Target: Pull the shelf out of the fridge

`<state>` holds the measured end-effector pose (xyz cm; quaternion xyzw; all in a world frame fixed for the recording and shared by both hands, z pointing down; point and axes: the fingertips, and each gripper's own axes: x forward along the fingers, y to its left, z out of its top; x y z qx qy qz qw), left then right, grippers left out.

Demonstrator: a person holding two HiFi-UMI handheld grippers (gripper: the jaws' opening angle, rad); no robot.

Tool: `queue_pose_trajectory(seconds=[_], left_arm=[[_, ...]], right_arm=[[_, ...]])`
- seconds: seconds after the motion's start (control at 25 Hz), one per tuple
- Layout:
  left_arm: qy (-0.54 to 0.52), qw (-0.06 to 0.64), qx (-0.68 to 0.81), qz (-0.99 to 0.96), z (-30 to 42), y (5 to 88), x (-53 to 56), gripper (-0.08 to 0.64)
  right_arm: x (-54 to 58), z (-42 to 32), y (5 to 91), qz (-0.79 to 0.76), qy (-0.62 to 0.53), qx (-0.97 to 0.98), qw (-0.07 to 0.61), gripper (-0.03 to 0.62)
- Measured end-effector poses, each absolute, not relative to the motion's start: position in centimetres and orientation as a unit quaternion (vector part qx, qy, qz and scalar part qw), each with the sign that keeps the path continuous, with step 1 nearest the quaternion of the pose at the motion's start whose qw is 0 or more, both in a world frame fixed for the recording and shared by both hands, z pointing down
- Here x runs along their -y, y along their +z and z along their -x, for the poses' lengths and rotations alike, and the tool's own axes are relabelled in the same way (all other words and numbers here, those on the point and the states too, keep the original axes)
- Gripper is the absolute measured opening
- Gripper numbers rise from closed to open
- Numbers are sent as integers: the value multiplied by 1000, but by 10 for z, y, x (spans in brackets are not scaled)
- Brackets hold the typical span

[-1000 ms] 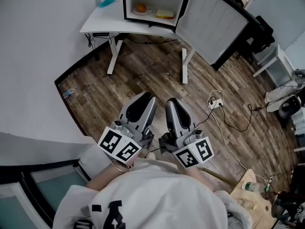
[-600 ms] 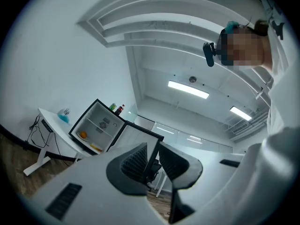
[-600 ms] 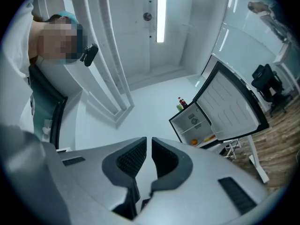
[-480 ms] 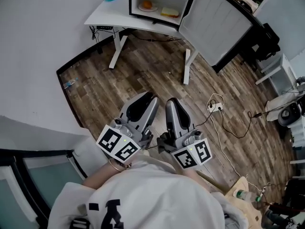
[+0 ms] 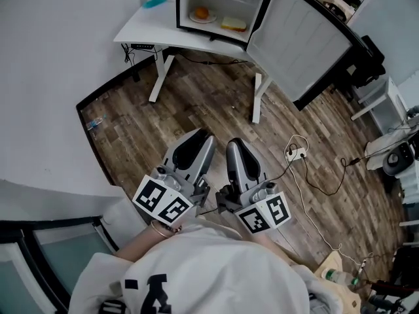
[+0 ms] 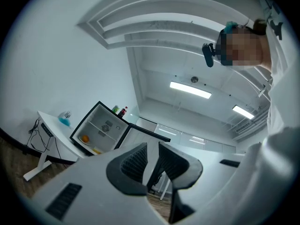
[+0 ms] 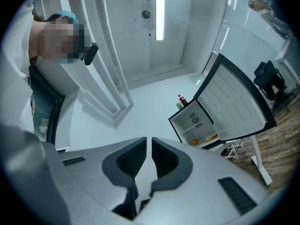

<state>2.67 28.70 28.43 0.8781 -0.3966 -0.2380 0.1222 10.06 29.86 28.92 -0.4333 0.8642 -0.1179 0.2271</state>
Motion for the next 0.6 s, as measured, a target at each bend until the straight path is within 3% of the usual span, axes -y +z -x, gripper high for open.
queue_pose_trajectory(seconds=[0.6], left_arm=[[-232,131,371,-890,4,293,-107,81]], right_arm=[[-126,-67,304,469,-121,-848,216,54]])
